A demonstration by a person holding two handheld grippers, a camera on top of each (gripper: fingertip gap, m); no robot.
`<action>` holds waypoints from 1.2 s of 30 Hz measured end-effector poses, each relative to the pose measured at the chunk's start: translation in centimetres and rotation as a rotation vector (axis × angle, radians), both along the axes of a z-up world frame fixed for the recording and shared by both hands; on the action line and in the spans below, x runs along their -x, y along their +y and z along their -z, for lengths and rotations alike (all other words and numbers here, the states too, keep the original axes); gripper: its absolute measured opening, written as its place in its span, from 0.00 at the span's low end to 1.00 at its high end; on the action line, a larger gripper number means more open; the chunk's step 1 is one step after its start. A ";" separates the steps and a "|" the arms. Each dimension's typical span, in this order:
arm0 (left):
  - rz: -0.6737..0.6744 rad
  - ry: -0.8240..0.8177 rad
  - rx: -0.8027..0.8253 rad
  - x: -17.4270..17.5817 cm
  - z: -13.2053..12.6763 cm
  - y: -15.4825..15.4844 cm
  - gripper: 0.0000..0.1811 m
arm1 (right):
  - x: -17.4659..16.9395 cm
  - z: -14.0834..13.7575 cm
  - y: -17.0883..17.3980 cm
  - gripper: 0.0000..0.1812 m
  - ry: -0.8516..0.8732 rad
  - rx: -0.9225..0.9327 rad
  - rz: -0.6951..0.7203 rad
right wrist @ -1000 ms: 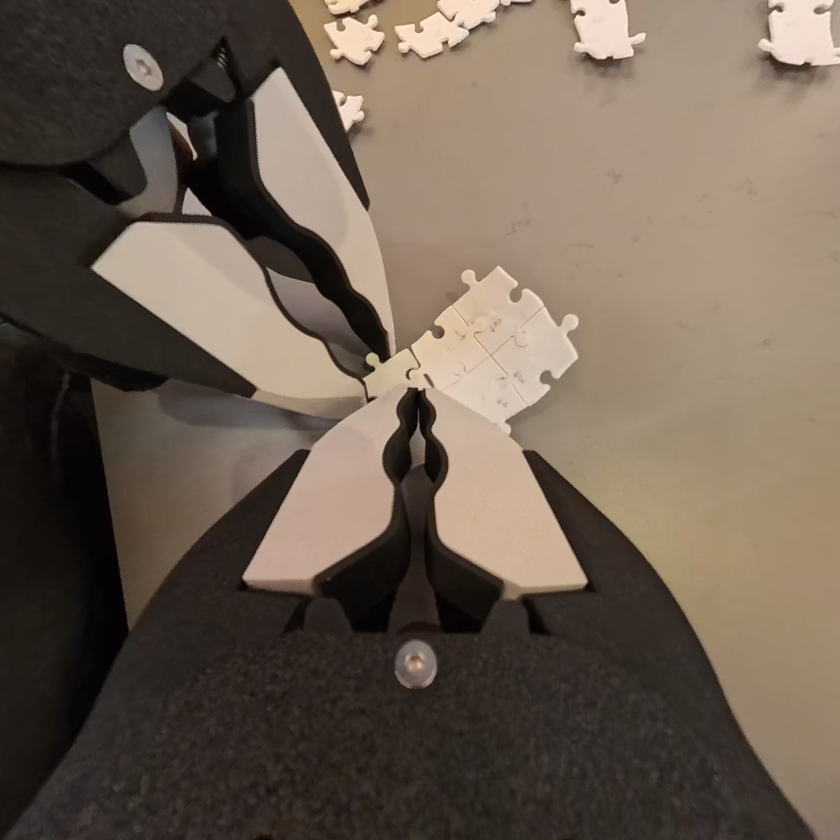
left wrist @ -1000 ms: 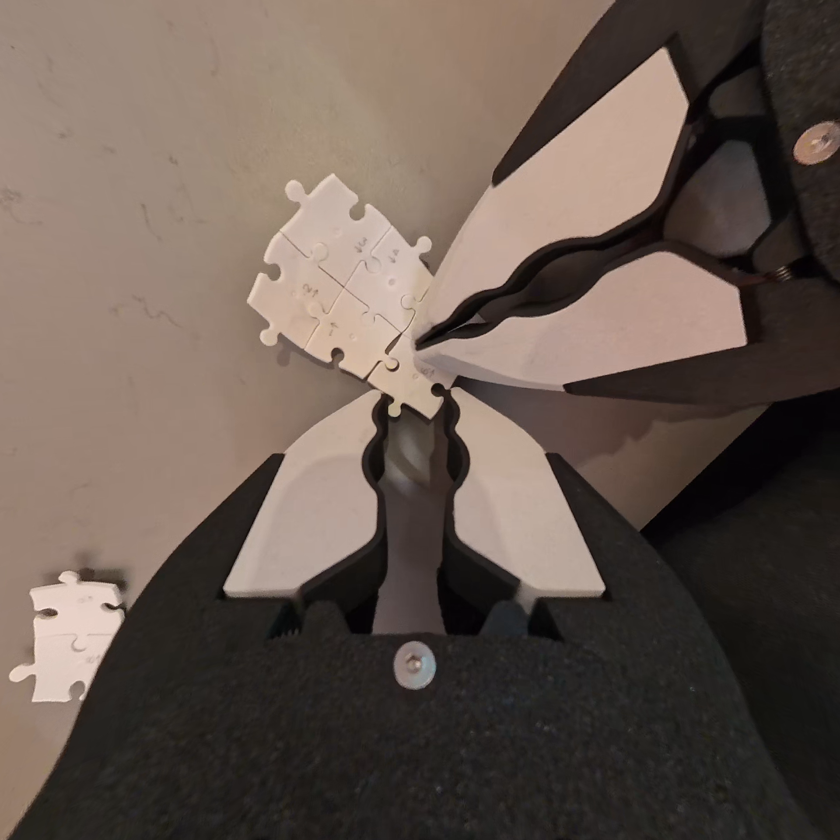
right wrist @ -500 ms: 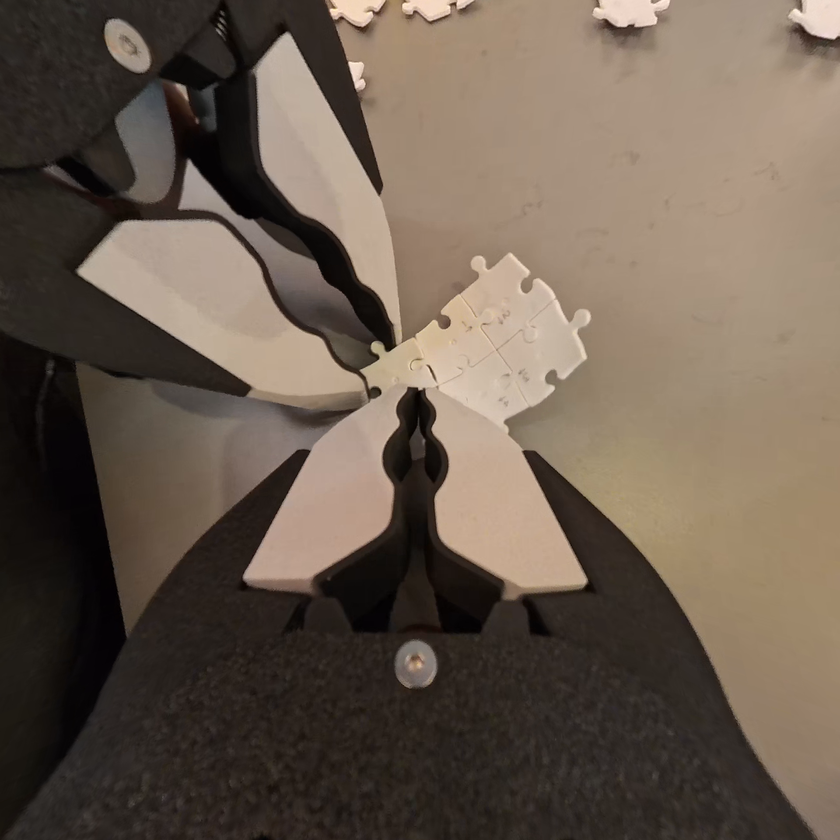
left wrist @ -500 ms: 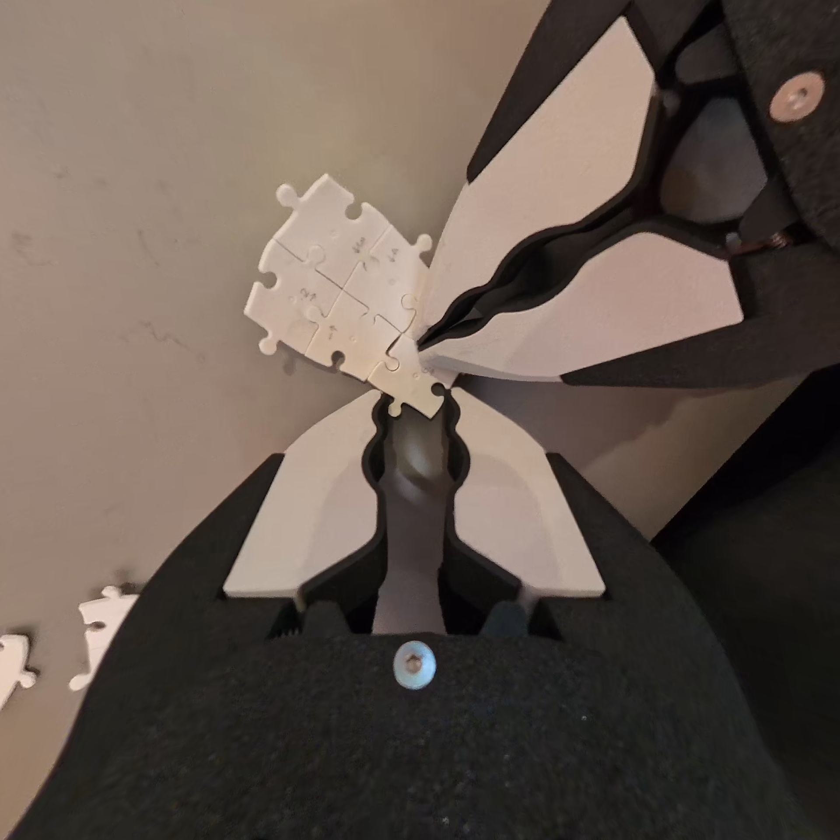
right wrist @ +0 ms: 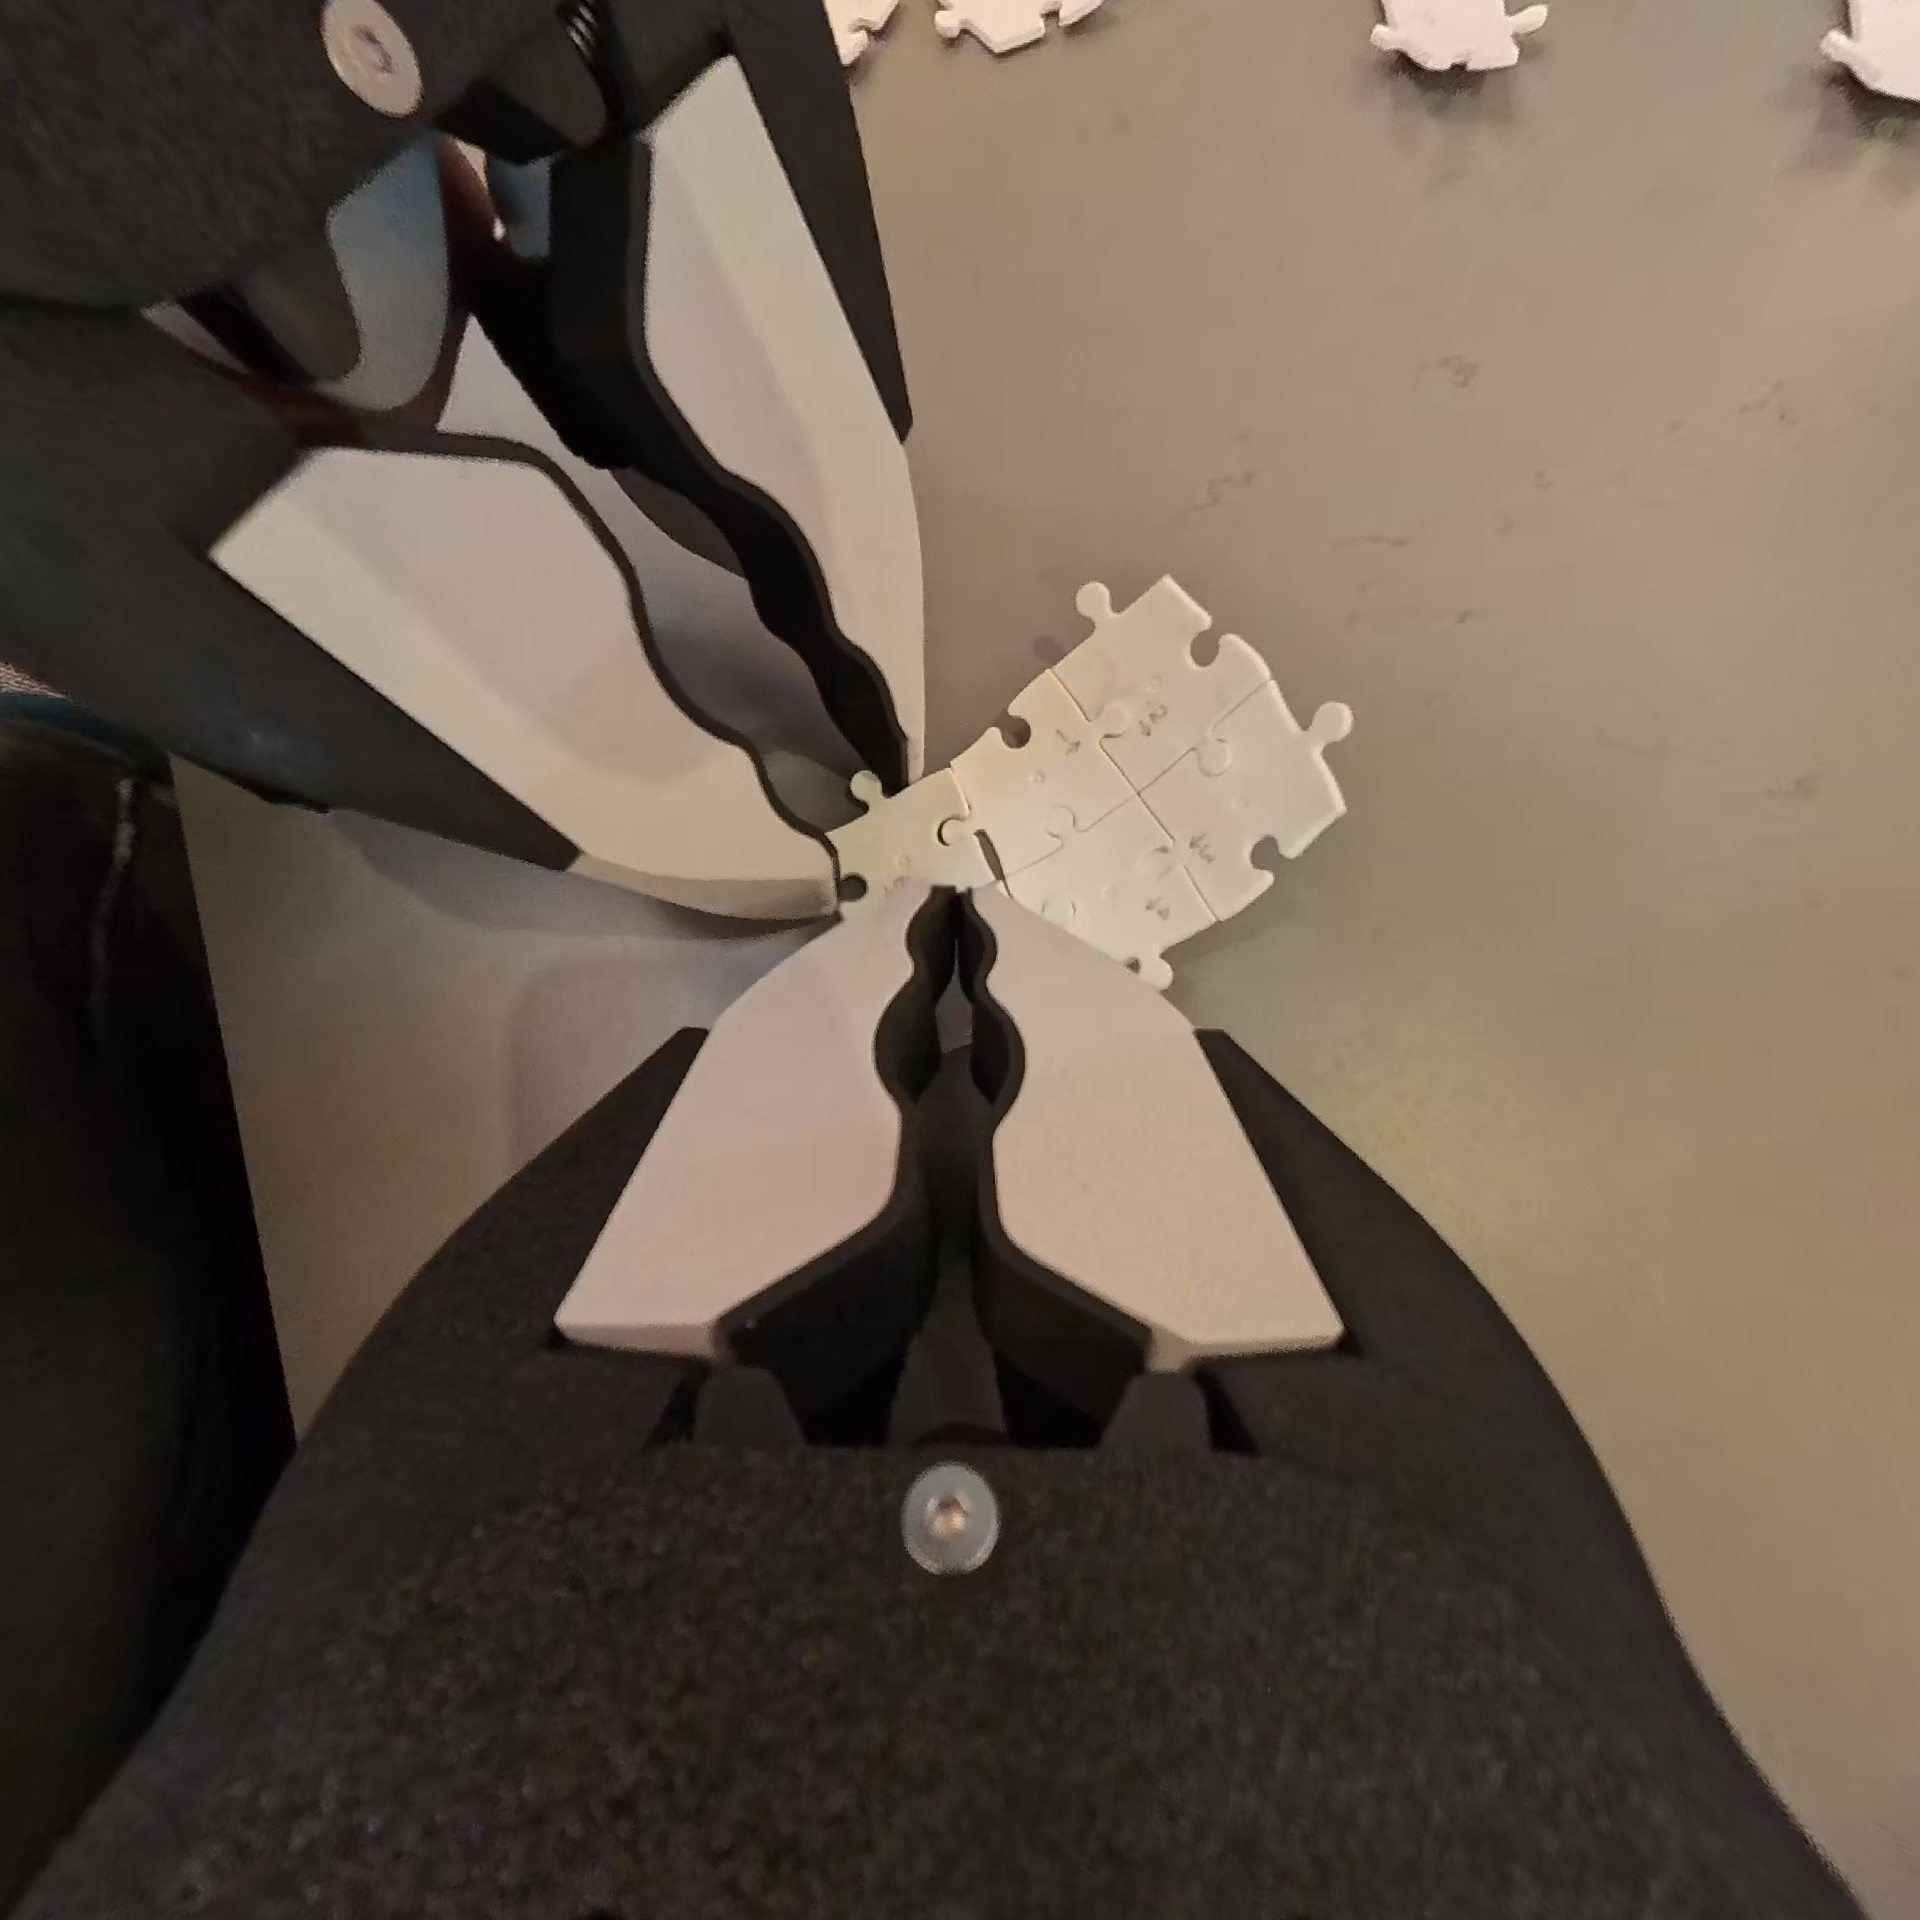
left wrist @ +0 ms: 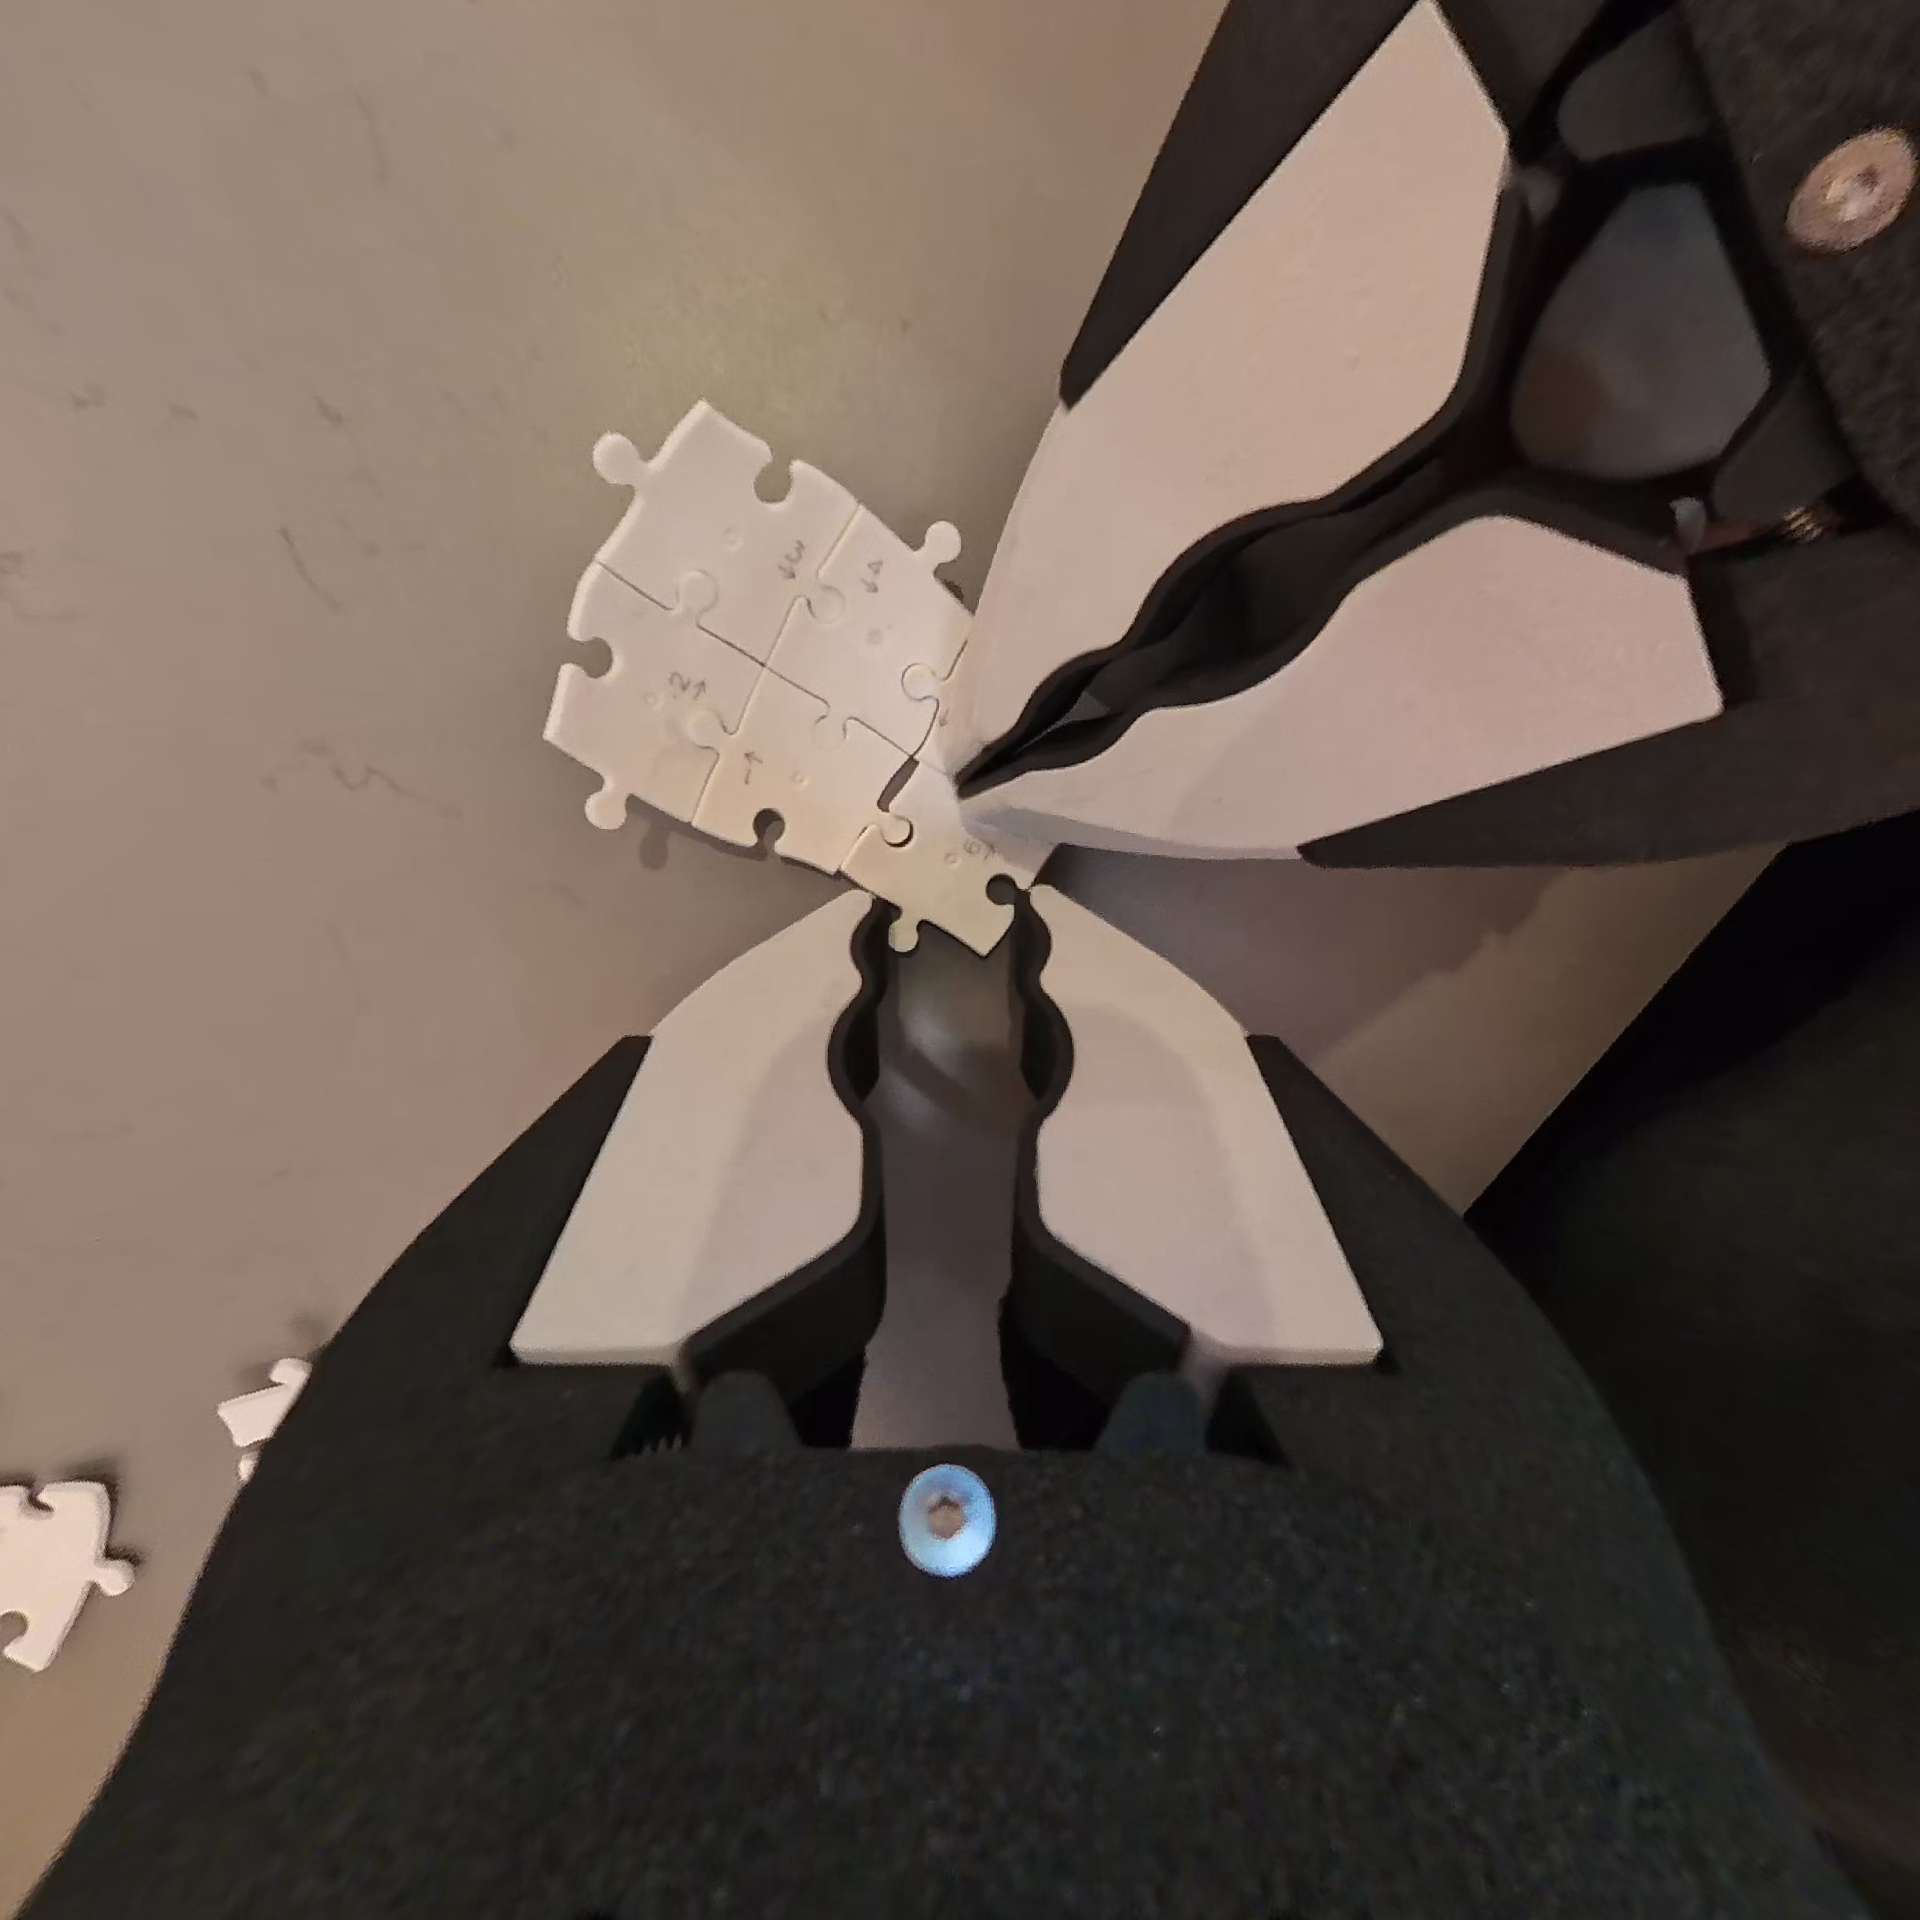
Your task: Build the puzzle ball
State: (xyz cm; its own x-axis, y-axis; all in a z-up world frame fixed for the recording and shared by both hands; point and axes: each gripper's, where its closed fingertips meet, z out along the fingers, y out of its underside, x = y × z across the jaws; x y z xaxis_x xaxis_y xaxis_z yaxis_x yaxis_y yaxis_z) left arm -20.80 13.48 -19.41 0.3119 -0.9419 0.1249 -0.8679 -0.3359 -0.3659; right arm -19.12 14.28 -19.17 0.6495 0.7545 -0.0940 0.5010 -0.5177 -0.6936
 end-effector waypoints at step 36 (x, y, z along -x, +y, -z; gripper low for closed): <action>0.048 -0.047 -0.029 0.8 -2.3 0.4 0.12 | 0.4 -1.7 -3.3 0.00 0.115 -0.013 -0.140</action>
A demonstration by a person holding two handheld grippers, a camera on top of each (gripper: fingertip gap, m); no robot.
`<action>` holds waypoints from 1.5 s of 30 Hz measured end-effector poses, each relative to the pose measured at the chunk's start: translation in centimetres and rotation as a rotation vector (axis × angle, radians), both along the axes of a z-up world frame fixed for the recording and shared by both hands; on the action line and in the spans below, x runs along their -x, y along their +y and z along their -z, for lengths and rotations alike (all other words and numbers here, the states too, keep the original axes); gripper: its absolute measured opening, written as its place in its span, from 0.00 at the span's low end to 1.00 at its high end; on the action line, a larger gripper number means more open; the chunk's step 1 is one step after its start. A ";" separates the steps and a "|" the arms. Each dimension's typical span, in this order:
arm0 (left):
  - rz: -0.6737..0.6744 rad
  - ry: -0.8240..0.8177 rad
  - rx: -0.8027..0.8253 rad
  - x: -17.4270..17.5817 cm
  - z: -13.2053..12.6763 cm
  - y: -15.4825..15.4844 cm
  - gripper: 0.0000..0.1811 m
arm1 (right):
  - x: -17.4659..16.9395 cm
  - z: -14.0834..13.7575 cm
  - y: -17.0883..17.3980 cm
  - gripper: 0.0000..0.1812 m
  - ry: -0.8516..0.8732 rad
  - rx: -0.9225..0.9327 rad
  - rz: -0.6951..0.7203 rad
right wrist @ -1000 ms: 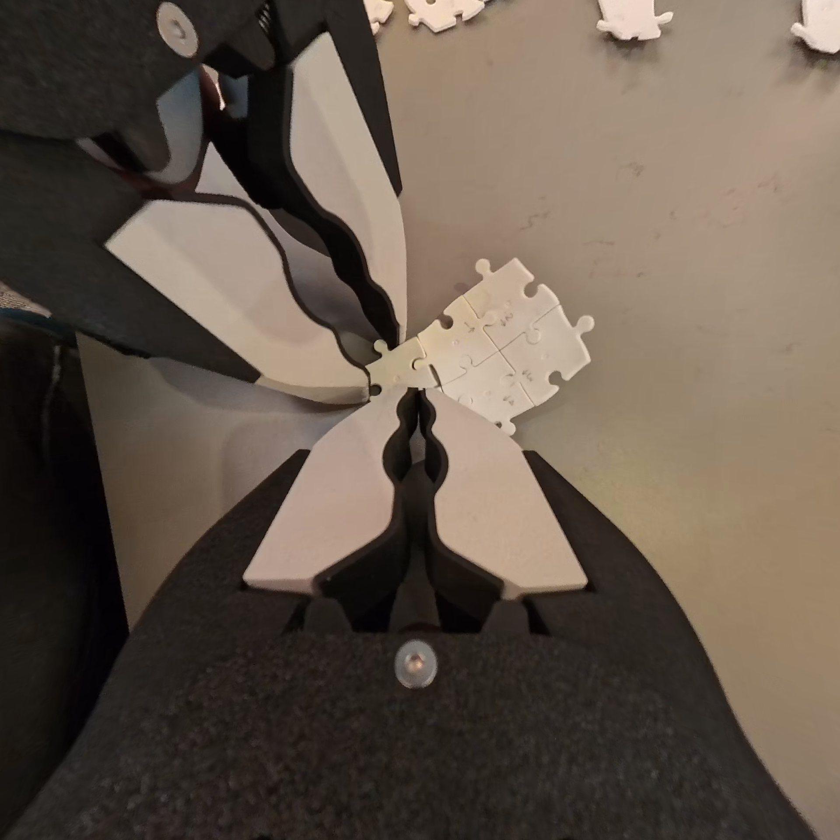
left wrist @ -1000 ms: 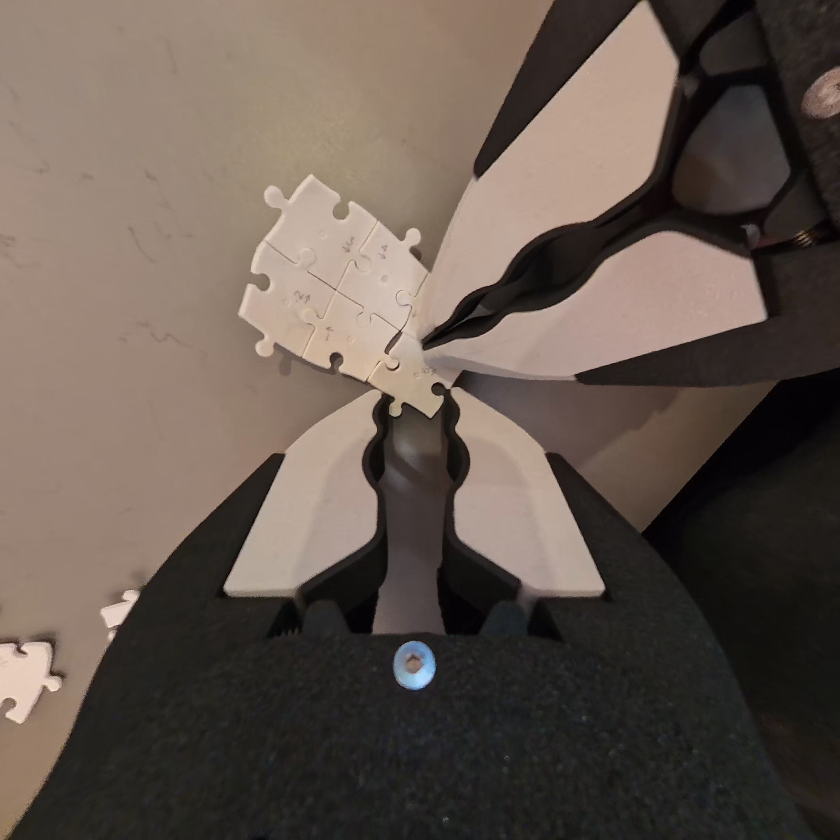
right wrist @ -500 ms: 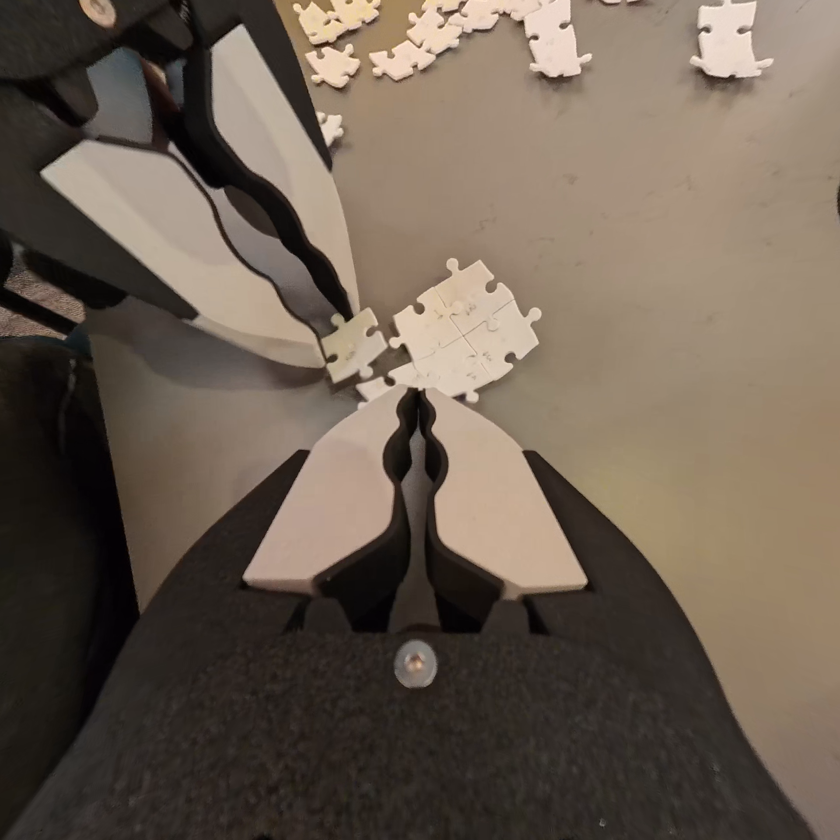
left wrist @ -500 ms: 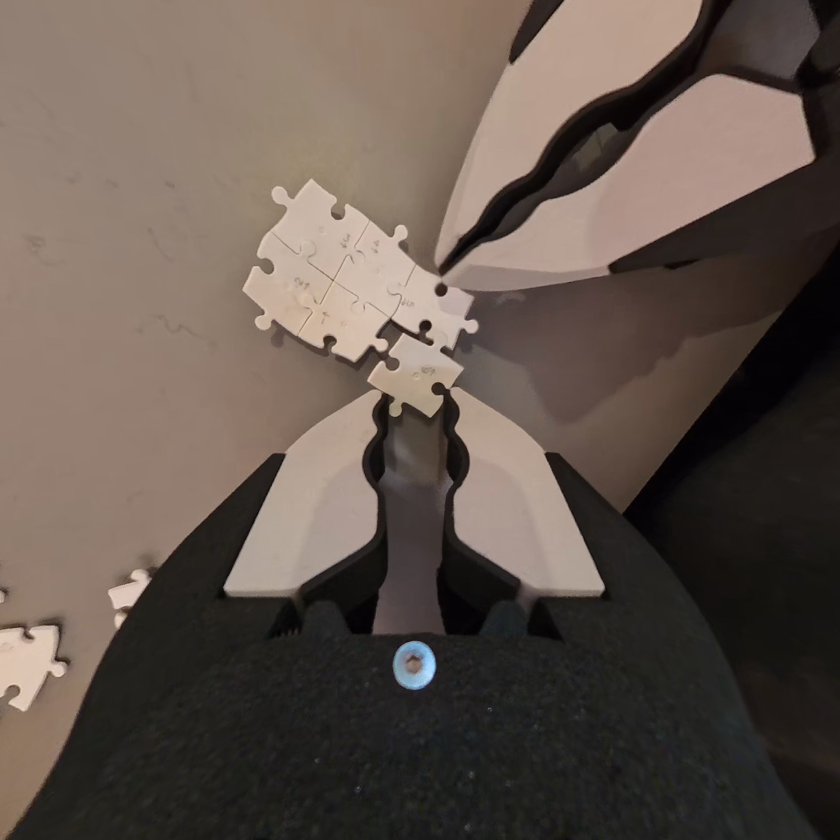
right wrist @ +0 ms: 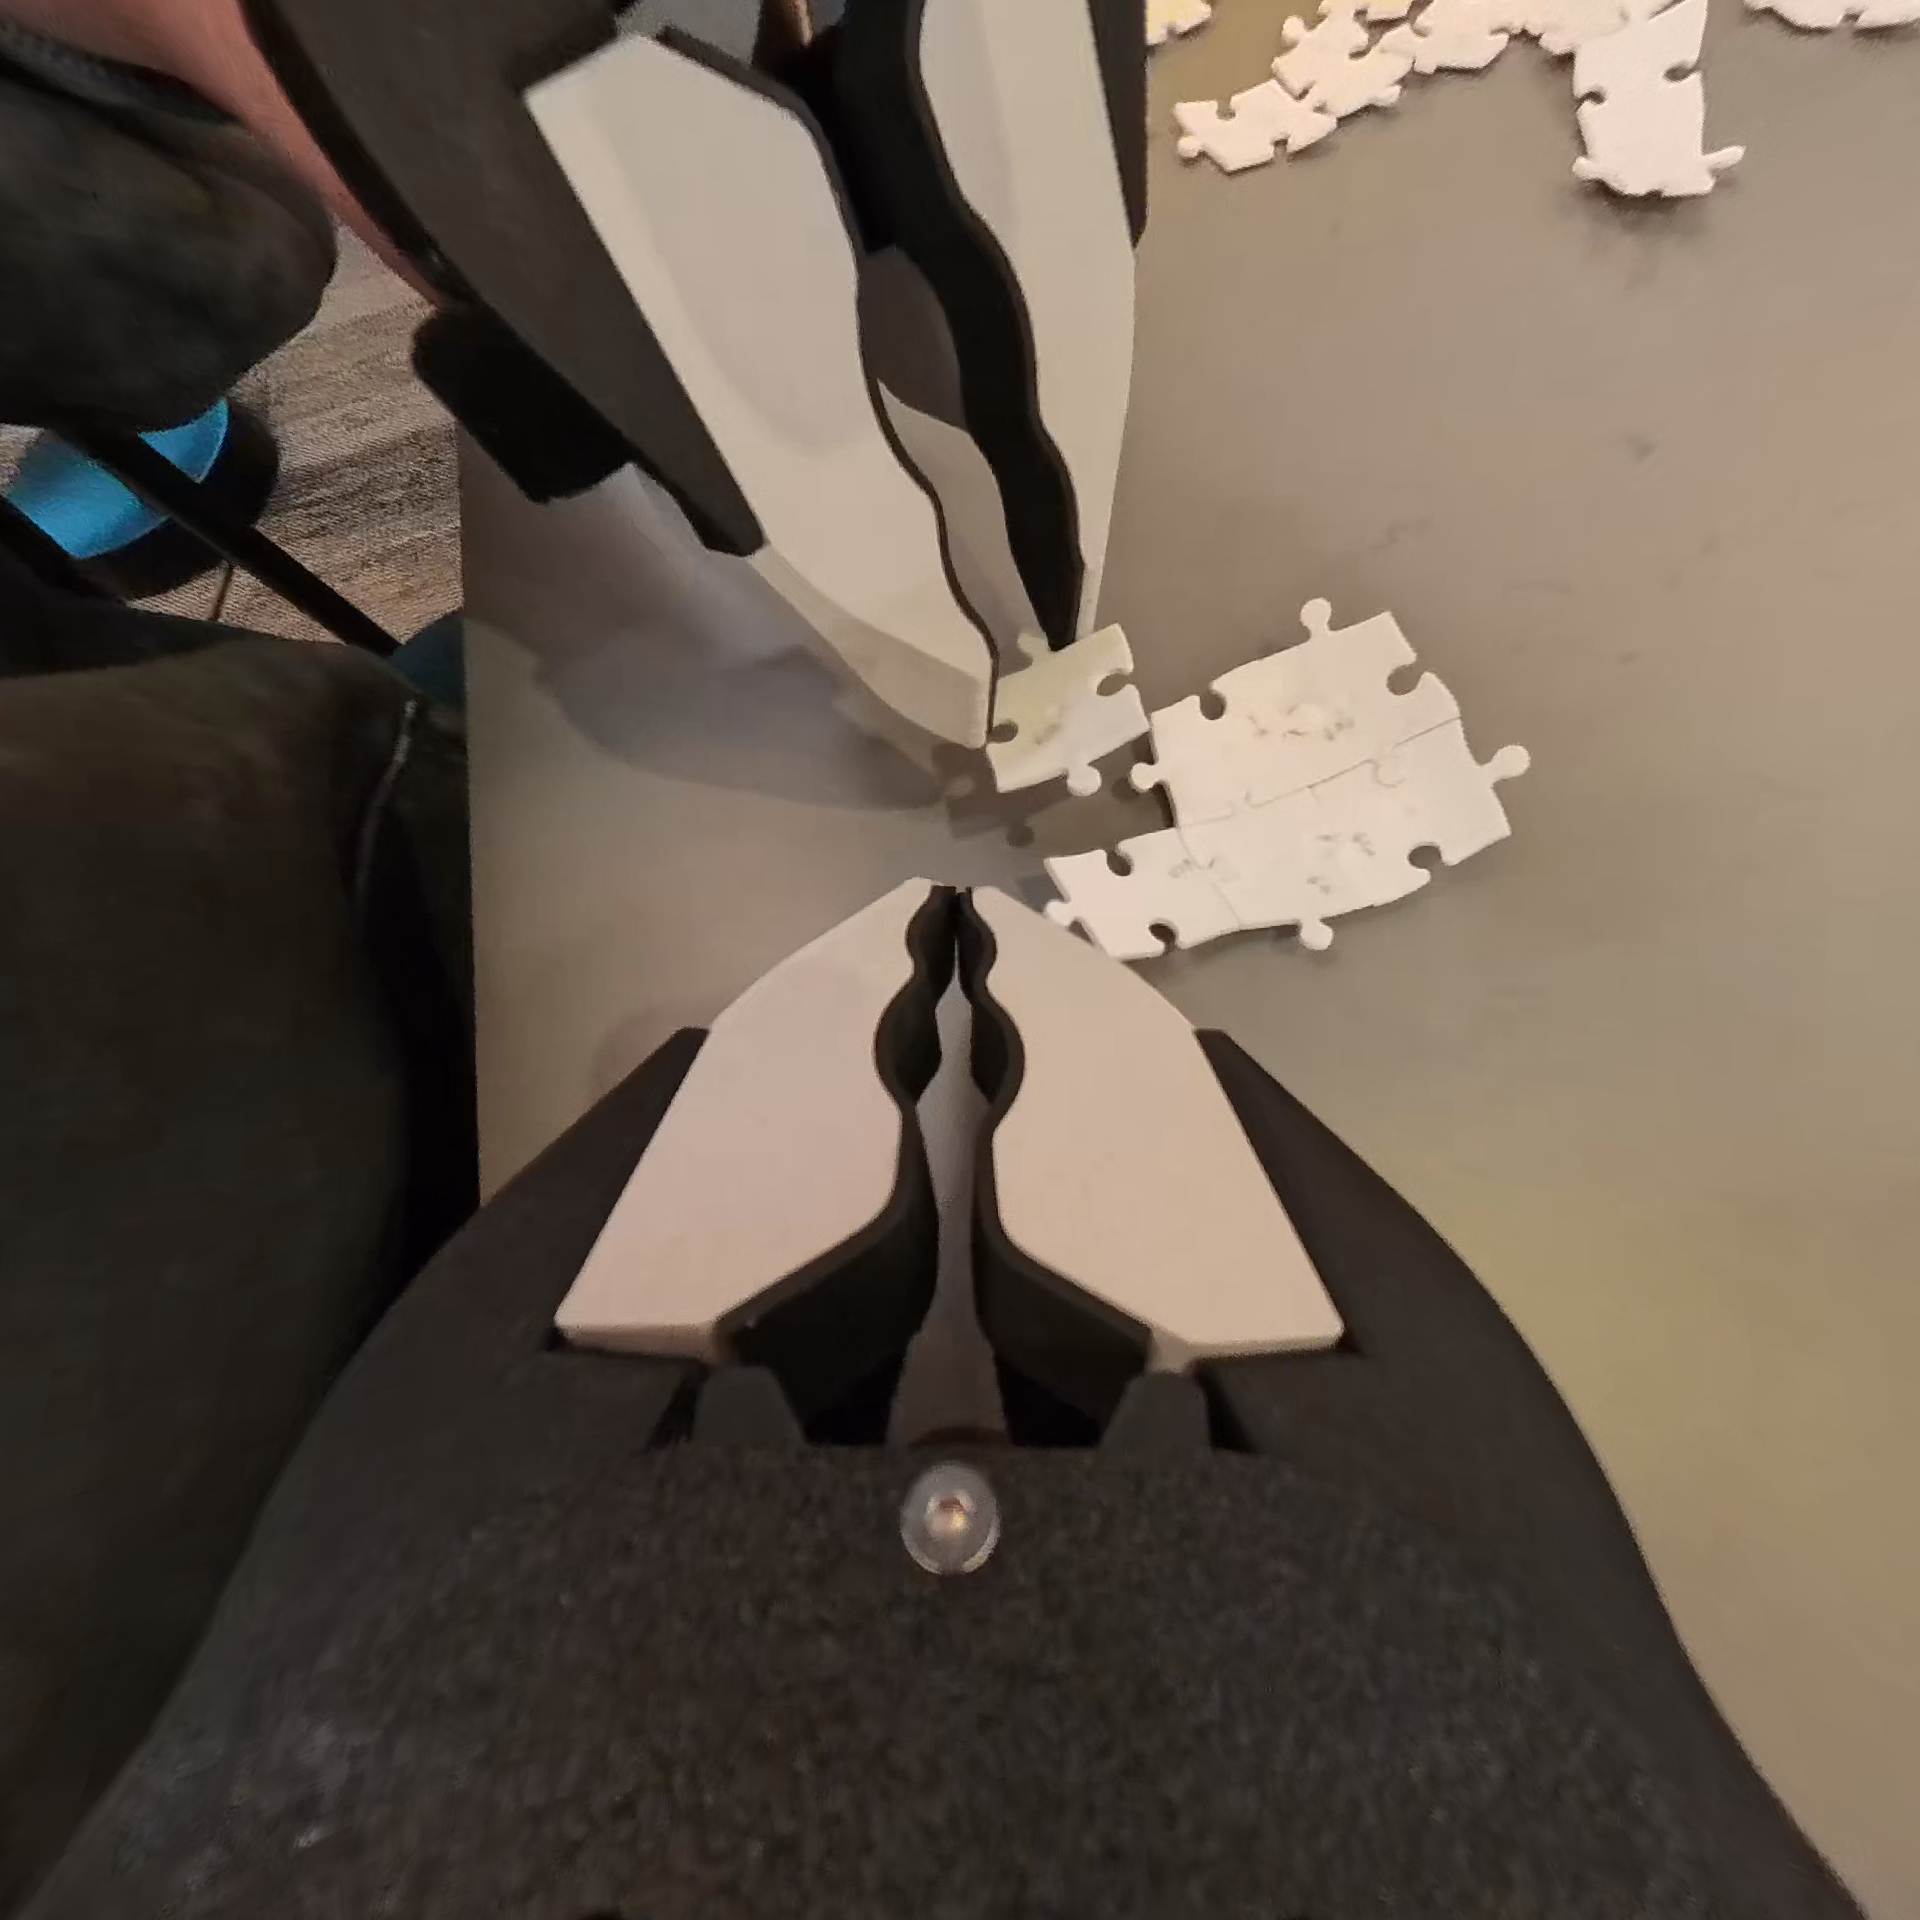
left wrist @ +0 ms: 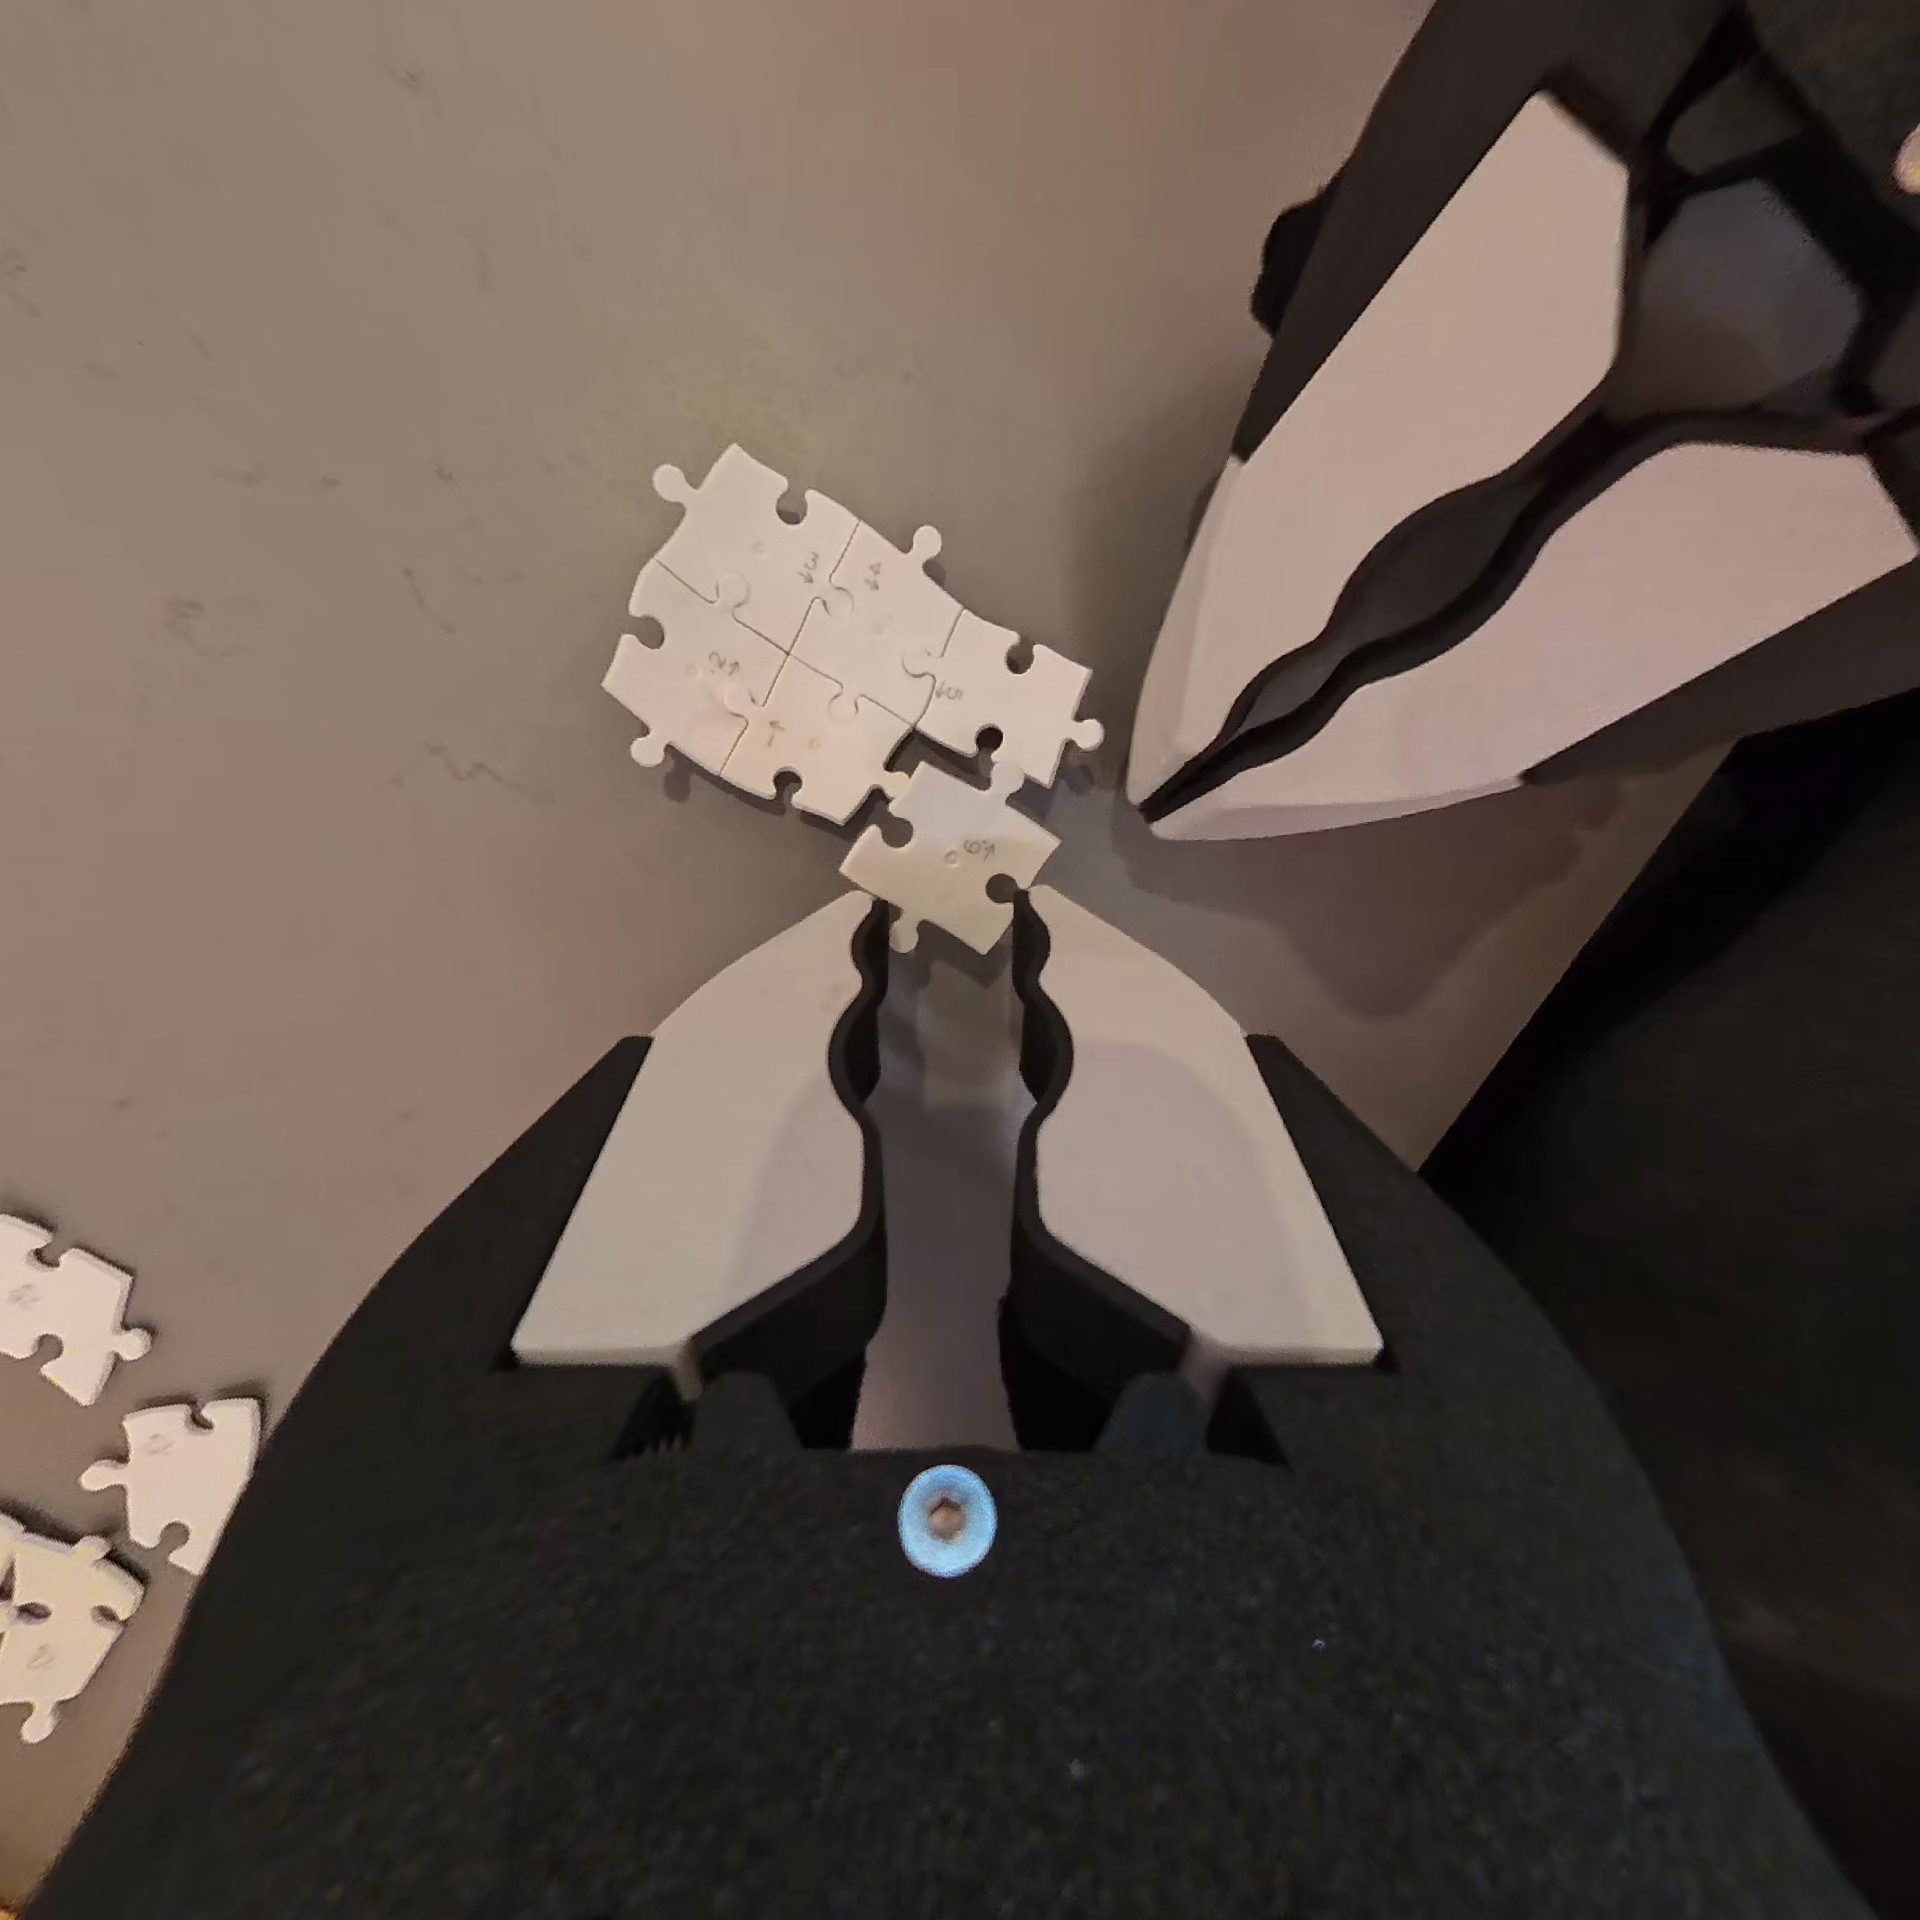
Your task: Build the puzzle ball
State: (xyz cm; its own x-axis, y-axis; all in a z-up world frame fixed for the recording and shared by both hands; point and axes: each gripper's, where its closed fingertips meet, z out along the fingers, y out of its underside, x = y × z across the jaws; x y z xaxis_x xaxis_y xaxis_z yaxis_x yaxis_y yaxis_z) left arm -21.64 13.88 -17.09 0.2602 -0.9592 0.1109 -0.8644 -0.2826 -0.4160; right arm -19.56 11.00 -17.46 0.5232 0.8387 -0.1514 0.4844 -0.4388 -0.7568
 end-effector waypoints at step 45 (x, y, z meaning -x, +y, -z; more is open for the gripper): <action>0.233 -0.125 -0.170 -3.8 -1.5 2.6 0.21 | -6.0 -2.2 4.7 0.01 0.415 0.254 0.472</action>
